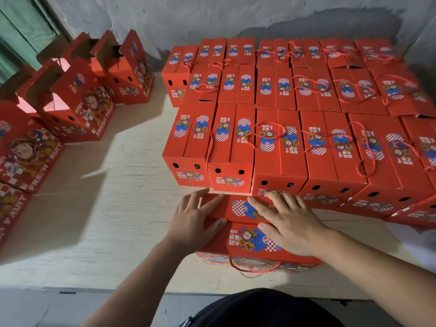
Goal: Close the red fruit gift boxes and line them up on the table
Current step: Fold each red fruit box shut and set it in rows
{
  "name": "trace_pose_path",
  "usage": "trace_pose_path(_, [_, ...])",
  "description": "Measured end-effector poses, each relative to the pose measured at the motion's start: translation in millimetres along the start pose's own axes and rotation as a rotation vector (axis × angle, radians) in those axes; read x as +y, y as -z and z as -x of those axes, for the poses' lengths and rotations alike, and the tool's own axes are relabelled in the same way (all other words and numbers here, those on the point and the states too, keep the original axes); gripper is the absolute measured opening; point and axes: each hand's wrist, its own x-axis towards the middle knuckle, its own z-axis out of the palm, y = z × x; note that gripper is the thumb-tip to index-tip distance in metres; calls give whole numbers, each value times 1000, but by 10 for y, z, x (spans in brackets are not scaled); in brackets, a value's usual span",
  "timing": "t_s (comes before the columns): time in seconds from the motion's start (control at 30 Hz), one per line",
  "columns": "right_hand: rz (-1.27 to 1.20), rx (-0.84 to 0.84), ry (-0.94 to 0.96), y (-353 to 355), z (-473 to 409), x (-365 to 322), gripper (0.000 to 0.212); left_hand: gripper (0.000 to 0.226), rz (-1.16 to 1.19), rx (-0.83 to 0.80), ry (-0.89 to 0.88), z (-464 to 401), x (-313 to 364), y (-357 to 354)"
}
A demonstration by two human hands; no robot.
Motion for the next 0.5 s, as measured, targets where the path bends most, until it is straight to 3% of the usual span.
trace_pose_path(0.1, [-6,-37,6,5,-17,-13,72,66,-149,45,-55,-144,57,25])
trace_pose_path(0.2, [17,-27,-11,-15,-8,-45,70,85,-253,-88,-18,-230,204,-84])
trace_pose_path(0.33, [-55,66,2,-4,31,-23,63,93,-301,-147,23,-245,220,-126])
trace_pose_path(0.4, [-165,146,-37,31,67,51,59,97,-206,-221,52,-294,176,-50])
trace_pose_path(0.5, [-345,218,-316,-19,175,165,78,125,296,-281,256,-267,88,20])
